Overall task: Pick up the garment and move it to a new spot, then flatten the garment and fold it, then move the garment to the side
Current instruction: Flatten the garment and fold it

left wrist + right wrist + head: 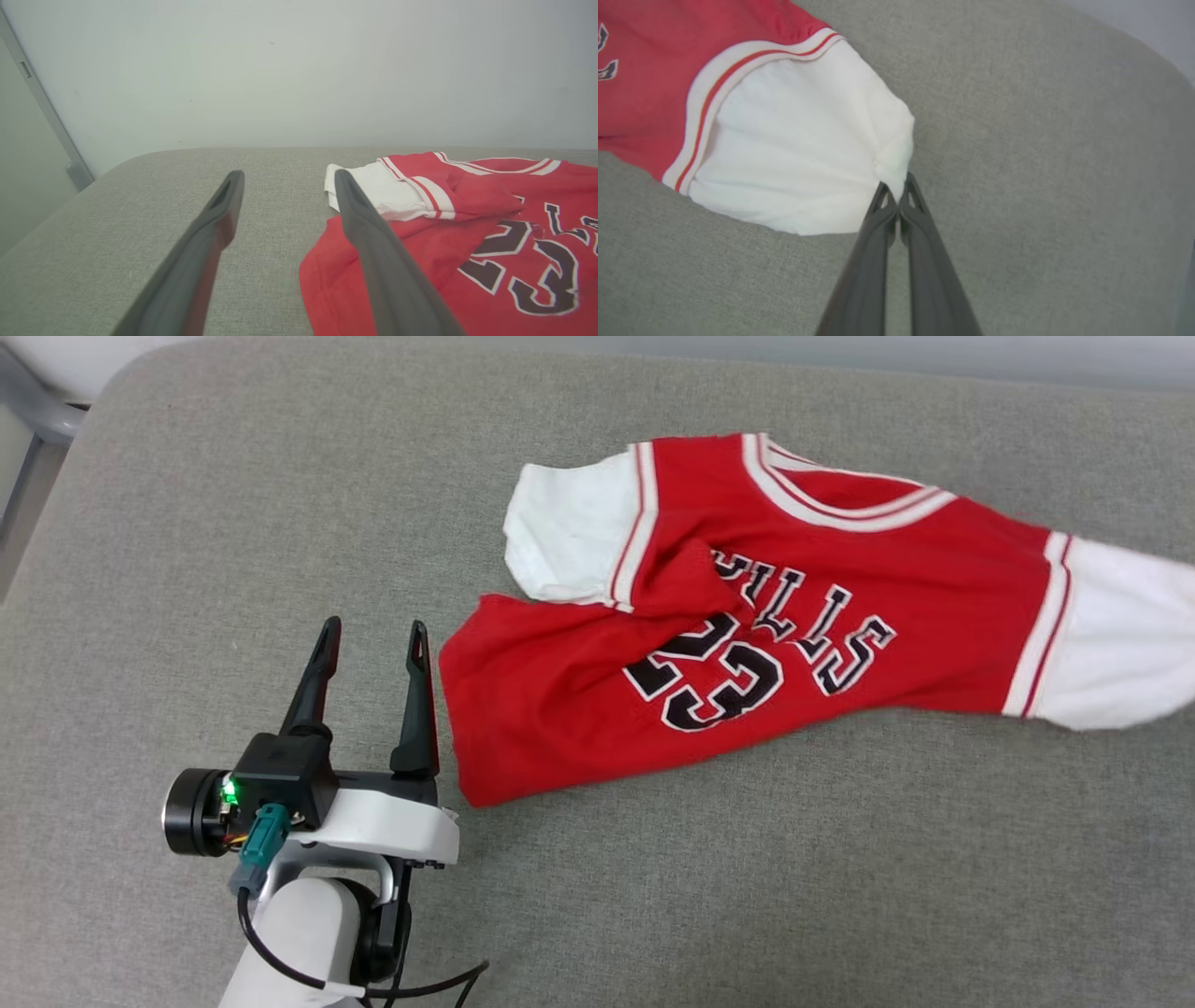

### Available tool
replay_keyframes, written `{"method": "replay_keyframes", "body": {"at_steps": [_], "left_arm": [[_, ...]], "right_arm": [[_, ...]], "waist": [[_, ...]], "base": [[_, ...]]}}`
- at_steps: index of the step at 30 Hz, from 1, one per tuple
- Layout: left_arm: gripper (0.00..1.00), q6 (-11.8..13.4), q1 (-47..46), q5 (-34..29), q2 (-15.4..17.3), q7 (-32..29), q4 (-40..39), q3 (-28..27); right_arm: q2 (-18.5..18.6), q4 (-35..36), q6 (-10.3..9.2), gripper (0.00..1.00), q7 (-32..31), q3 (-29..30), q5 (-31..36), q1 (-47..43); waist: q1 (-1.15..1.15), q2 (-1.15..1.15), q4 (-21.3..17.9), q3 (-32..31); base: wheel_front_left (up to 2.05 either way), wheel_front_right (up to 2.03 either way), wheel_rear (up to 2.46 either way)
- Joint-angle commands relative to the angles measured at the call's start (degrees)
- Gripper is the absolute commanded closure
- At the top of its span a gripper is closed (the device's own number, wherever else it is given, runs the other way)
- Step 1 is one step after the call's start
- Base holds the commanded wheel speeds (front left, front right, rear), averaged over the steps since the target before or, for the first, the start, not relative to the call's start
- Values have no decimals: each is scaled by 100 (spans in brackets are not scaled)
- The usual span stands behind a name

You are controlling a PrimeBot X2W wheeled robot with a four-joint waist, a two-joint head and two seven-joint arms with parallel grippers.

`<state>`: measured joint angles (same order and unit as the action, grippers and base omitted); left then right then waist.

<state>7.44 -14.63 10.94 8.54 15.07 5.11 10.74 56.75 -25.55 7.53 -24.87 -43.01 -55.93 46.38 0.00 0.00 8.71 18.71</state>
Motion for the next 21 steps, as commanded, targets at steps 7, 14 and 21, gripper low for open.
{"method": "replay_keyframes", "body": {"at_steps": [7,14,21], "left_arm": [[0,-172,152,-141,-89,13,93,-110],[0,-281,148,-261,-115,13,180,-121],[0,-349,278,-319,-15,13,286,-228]], "right_arm": [[242,-635,-8,100,533,613,-642,-1473],[-61,-1150,-8,72,679,863,-686,-1946],[-437,-1216,-7,0,1946,1167,131,-1774]], "waist": [[0,0,7,-114],[0,0,-53,-183],[0,0,-238,-570]], "base": [[0,0,0],[0,0,0],[0,0,0]]}}
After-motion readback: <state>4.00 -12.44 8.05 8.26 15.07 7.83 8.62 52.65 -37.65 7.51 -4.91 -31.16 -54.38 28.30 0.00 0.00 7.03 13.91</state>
